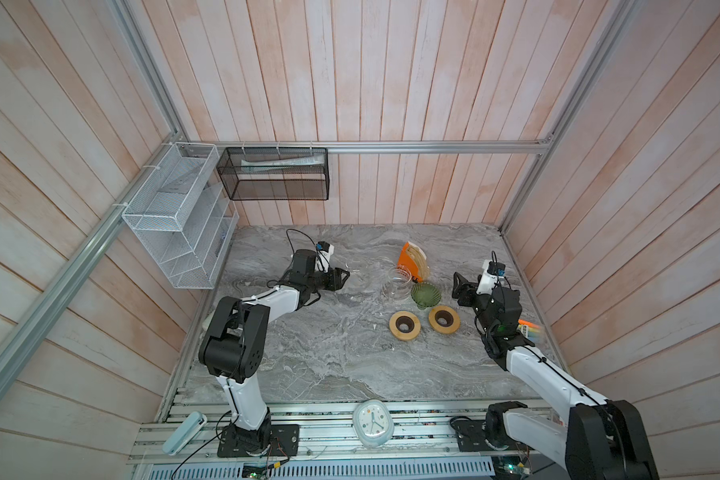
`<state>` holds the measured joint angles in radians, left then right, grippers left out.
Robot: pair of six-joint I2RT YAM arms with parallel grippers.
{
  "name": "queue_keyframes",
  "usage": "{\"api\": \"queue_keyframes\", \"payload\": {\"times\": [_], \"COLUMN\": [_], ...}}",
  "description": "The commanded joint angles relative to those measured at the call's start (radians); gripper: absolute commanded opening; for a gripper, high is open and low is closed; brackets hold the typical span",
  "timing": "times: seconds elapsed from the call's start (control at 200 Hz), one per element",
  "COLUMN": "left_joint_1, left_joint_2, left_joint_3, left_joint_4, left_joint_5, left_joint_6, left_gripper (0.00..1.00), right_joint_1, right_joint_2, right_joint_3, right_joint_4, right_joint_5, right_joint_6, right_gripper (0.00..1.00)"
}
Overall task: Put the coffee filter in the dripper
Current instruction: 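Reach the left gripper forward to the clear glass server's handle, then close the left gripper on the glass server's handle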
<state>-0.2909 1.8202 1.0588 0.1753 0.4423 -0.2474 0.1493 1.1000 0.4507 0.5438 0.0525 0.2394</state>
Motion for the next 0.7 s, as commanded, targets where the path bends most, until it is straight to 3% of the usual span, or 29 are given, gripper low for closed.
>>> {"api": "queue_keyframes", "payload": {"times": [0.0, 0.14, 0.515, 0.695], "left_joint_1": [-0.017, -0.038, -0.117, -0.128], "left_joint_2": [-0.036, -0.037, -0.026, -0.019], "left_joint_3": [-0.014, -0.006, 0.048, 0.064], "left_joint_4": [-0.031, -0.075, -0.179, -0.191], "left_joint_5": [0.007, -0.048, -0.331, -0.386], "left_joint_6": [0.023, 0.05, 0.137, 0.144], "left_gripper": [0.56, 0.48, 0.45, 0.41], "right_joint_1": [0.006, 0.005, 0.006, 0.005], "right_joint_2": [-0.025, -0.035, -0.038, -0.04], "right_joint_3": [0.01, 0.009, 0.011, 0.01], "right_joint_4": [-0.022, -0.022, -0.021, -0.023], "right_joint_5": [0.019, 0.019, 0.012, 0.014], "right_joint_6": [0.004, 0.004, 0.011, 0.011], "right_gripper": [0.78, 0.77, 0.77, 0.78]}}
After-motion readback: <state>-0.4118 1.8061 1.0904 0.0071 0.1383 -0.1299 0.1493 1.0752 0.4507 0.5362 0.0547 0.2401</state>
